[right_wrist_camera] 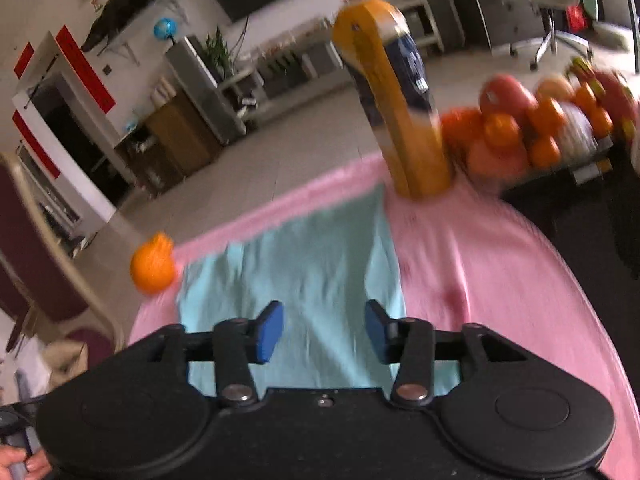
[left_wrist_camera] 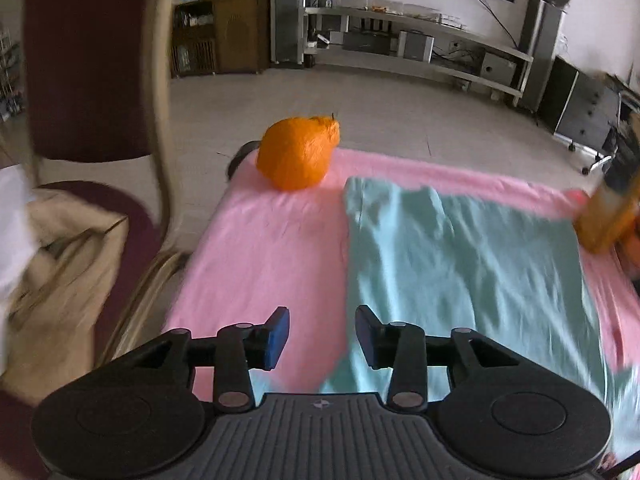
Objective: Fold clothes
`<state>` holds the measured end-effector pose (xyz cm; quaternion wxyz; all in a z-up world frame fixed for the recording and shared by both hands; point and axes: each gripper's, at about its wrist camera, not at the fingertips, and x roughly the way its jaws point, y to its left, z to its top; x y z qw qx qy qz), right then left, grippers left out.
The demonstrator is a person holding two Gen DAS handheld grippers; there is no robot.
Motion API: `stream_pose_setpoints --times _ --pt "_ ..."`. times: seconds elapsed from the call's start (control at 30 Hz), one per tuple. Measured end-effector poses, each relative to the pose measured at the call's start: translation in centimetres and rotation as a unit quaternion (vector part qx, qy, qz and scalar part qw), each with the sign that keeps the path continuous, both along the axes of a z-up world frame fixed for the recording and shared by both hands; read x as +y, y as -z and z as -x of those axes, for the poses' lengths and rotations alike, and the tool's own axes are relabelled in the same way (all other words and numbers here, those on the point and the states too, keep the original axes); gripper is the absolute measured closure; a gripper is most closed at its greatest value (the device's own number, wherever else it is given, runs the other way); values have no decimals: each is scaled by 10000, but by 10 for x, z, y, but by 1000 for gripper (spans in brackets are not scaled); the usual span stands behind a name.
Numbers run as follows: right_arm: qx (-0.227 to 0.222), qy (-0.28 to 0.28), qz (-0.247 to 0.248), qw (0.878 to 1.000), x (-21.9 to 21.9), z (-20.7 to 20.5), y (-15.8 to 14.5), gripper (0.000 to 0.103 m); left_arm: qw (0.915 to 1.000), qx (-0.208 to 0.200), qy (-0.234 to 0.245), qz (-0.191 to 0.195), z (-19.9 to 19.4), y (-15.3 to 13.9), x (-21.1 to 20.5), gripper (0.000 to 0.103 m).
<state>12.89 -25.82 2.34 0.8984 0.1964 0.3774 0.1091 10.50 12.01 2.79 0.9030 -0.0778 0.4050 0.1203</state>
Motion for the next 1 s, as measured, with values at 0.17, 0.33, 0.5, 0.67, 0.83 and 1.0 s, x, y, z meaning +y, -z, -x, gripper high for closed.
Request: stream_pose_setpoints --times 0.17,0.33,0.5,0.67,0.83,1.0 --pt "-69 357 189 9992 9 -83 22 55 9998 149 -138 34 -84 33 16 60" --pt "-176 555 727 9957 15 -140 55 67 9998 154 -107 70 -149 70 28 60" --pt "-53 623 1009 9929 22 -185 86 67 9996 100 136 -217 -188 91 22 61" --pt "187 629 998 9928 31 -208 109 72 9987 18 375 -331 -205 105 15 77" --pt "-11 662 1286 9895 43 -219 118 100 9914 -423 433 -1156 -201 102 -4 100" --pt "-1108 685 2269 9652 65 -199 102 101 9752 -630 369 -2089 -200 103 -21 100"
